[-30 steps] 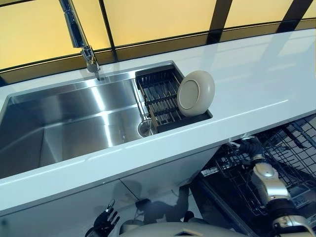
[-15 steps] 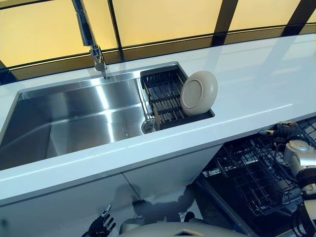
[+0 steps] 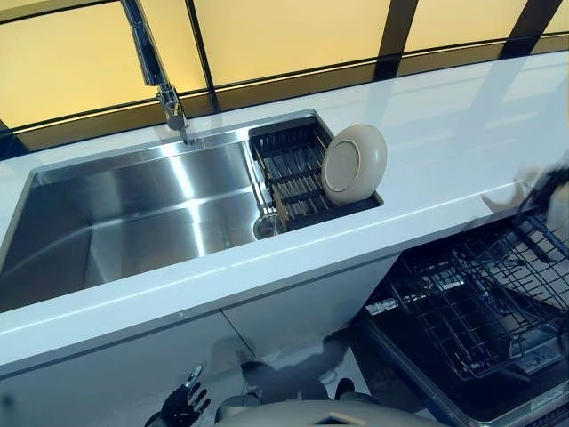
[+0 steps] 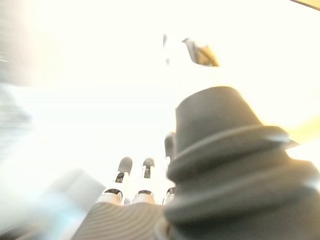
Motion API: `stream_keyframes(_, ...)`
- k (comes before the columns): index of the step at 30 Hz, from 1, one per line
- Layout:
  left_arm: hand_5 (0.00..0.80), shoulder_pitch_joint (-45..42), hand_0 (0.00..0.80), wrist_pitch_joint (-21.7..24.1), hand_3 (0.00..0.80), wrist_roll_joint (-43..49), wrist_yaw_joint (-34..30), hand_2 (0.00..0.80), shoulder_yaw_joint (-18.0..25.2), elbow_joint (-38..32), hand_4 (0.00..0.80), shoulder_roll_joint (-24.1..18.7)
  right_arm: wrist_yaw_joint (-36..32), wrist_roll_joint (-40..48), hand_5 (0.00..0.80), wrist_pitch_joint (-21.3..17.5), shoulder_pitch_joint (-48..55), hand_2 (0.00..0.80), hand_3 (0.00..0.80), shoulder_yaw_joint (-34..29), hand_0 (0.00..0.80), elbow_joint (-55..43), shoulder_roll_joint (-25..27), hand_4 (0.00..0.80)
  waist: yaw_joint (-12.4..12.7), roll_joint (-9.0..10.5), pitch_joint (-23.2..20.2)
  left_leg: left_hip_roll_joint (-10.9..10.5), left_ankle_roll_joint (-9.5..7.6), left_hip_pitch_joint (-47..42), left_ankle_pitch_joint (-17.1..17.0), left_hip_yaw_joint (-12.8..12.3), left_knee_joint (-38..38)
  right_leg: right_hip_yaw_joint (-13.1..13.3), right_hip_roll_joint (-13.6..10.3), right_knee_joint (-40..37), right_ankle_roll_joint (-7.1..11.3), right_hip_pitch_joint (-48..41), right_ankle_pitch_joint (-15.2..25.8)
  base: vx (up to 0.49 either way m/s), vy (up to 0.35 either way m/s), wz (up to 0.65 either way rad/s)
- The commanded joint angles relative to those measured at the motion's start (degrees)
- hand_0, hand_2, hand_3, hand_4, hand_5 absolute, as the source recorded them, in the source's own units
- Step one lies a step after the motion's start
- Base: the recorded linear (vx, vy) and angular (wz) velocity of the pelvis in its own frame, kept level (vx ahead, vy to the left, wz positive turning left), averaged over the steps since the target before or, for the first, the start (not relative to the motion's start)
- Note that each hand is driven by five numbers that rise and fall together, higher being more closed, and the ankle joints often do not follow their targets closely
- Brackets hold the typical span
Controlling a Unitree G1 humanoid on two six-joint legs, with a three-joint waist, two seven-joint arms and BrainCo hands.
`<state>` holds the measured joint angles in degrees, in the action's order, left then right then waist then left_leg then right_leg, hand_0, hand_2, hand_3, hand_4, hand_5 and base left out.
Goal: Take plates into dishwasher
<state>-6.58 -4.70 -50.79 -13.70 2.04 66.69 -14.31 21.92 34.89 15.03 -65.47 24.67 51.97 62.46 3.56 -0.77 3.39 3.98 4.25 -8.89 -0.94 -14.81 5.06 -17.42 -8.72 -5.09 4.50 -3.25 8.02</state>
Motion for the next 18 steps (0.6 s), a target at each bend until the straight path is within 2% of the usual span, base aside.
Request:
stream_keyframes(1, 0.0, 4.4, 0.0, 0.0, 0.0, -1.5, 0.8, 0.0, -6.3, 1.5, 0.0, -3.9, 2.2, -2.8, 0.0, -6.5, -21.0, 0.0, 0.0, 6.0, 0.0, -0.9, 1.5, 0.0, 5.1, 6.97, -4.1, -2.7, -2.53, 0.7, 1.4, 0.7, -0.1, -0.9, 1.2, 0.1, 1.09, -5.0, -3.4, 0.0, 0.0, 0.0)
stream_keyframes(3, 0.0, 4.6, 0.0, -0.3, 0.0, -1.7, 0.8, 0.0, -6.4, 1.3, 0.0, -4.2, 3.3, -5.2, 0.0, -5.1, -21.7, 0.0, 0.0, 7.3, 0.0, -1.3, 1.9, 0.0, 5.0, 7.09, -4.3, -2.8, -2.58, 0.7, 1.5, 0.5, -0.1, -0.9, 1.3, 0.1, 1.19, -5.0, -3.3, -0.012, 0.009, 0.04)
stream_keyframes(5, 0.0, 4.9, 0.0, -0.6, 0.0, -2.2, 1.0, 0.0, -6.6, 1.0, 0.0, -4.3, 2.7, -6.8, 0.0, -1.6, -23.2, 0.0, 0.0, 9.1, 0.0, -0.9, 2.6, 0.0, 4.8, 7.19, -4.3, -2.8, -2.56, 0.7, 1.6, 0.3, -0.1, -0.9, 1.3, 0.1, 1.23, -4.9, -3.3, -0.033, 0.028, 0.07)
stream_keyframes(10, 0.0, 5.4, 0.0, -0.8, 0.0, -2.3, 0.9, 0.0, -6.6, 0.6, 0.0, -4.0, -7.7, -13.2, 0.0, 8.4, -24.2, 0.0, 0.0, 14.0, 0.0, 5.3, 4.4, 0.0, 4.2, 7.51, -4.0, -2.9, -2.57, 0.9, 1.5, 0.0, -0.1, -0.3, 1.2, 0.1, 1.34, -4.5, -3.1, -0.048, 0.042, 0.01)
stream_keyframes(13, 0.0, 5.5, 0.0, -0.6, 0.0, -2.0, 0.7, 0.0, -7.1, 1.1, 0.0, -4.2, -8.2, -13.7, 0.0, 3.1, -24.5, 0.0, 0.0, 14.2, 0.0, 9.2, 5.1, 0.0, 4.3, 7.75, -4.0, -2.9, -2.73, 0.9, 1.8, 0.0, -0.1, 0.1, 1.2, 0.1, 1.61, -4.4, -3.0, -0.038, 0.002, -0.06)
stream_keyframes(14, 0.0, 5.5, 0.0, -0.6, 0.0, -2.3, 0.6, 0.0, -7.3, 0.9, 0.0, -4.5, -9.3, -12.6, 0.0, 0.2, -23.9, 0.0, 0.0, 13.6, 0.0, 8.9, 5.4, 0.0, 4.3, 7.84, -4.0, -2.8, -2.79, 0.8, 1.8, 0.0, -0.1, 0.3, 1.2, 0.1, 1.78, -4.3, -2.9, -0.035, -0.017, -0.09)
stream_keyframes(16, 0.0, 5.7, 0.0, -0.9, 0.0, -2.3, 0.6, 0.0, -7.3, 0.7, 0.0, -4.9, -10.8, -9.6, 0.0, -0.6, -22.7, 0.0, 0.0, 12.7, 0.0, 7.0, 5.5, 0.0, 4.2, 7.8, -3.8, -2.9, -2.84, 0.9, 1.9, -0.1, -0.1, 0.3, 1.2, 0.1, 1.85, -4.1, -2.9, -0.041, -0.011, -0.09)
stream_keyframes(18, 0.0, 5.9, 0.0, -0.7, 0.0, -2.8, 0.6, 0.0, -7.3, 0.4, 0.0, -5.0, -13.9, -2.8, 0.0, -0.1, -20.4, 0.0, 0.0, 10.8, 0.0, 3.2, 4.9, 0.0, 3.9, 7.57, -3.6, -2.9, -2.86, 0.9, 1.9, -0.2, -0.1, 0.4, 1.1, 0.1, 1.88, -3.9, -2.7, -0.044, 0.002, -0.06)
